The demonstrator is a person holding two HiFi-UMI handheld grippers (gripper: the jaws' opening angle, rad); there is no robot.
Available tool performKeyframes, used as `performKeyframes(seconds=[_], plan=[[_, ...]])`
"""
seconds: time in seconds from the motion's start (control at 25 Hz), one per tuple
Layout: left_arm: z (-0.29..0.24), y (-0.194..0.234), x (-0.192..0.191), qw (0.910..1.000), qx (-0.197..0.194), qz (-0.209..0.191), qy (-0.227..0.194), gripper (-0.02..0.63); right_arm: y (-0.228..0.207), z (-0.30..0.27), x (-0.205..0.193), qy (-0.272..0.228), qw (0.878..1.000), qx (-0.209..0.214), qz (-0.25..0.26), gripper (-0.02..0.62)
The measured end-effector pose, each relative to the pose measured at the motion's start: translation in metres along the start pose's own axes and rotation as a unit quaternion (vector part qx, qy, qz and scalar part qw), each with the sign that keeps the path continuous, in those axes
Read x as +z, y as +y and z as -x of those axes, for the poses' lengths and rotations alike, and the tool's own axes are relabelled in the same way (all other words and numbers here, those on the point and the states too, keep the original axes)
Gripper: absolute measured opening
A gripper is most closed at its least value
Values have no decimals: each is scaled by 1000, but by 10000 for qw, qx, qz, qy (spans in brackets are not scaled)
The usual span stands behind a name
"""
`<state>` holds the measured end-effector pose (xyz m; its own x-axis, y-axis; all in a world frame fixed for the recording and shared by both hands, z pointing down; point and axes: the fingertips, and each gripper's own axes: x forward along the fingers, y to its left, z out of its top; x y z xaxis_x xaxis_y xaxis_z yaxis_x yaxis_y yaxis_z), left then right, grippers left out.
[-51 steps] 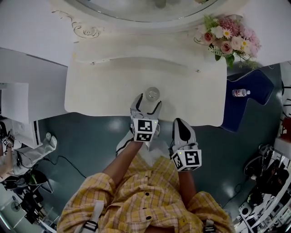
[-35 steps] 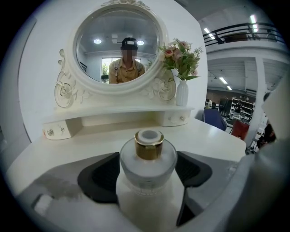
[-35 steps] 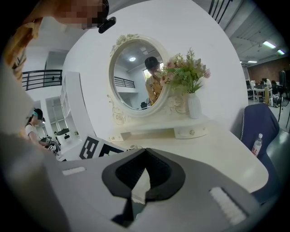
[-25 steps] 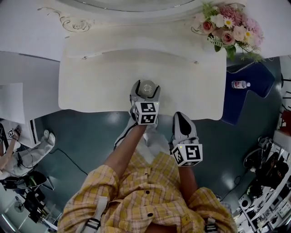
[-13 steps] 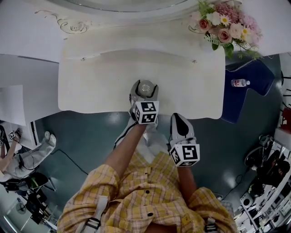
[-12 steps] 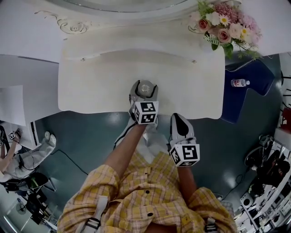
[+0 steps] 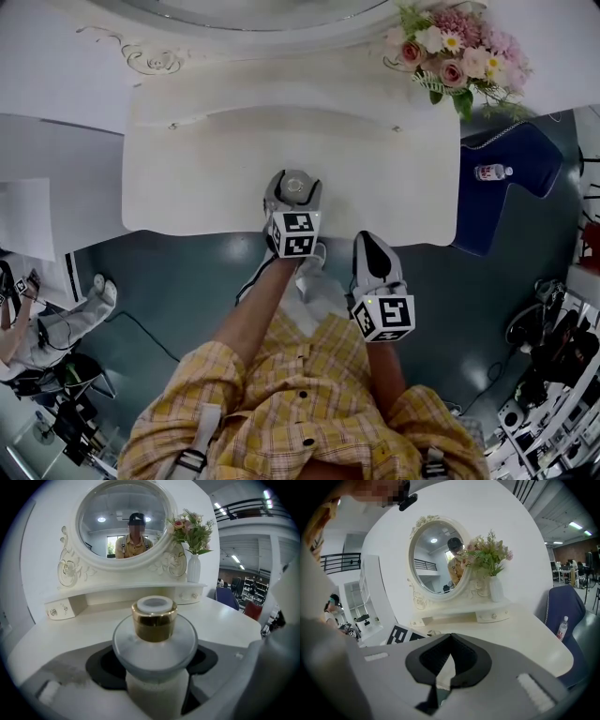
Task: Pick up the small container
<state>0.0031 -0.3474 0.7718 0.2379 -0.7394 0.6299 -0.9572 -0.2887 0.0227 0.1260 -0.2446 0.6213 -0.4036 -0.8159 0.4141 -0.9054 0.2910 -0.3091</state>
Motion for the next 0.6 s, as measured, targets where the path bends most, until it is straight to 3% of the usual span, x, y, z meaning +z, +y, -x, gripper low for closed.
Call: performKeyframes(seconds=[0.44, 0.6], plan=[[30, 12, 18, 9996, 20, 221, -159, 347, 14, 2, 12, -160, 9998, 97, 110, -2], [47, 19, 30, 9995, 48, 137, -273, 347, 21, 5, 17, -258, 9995, 137, 117, -2]])
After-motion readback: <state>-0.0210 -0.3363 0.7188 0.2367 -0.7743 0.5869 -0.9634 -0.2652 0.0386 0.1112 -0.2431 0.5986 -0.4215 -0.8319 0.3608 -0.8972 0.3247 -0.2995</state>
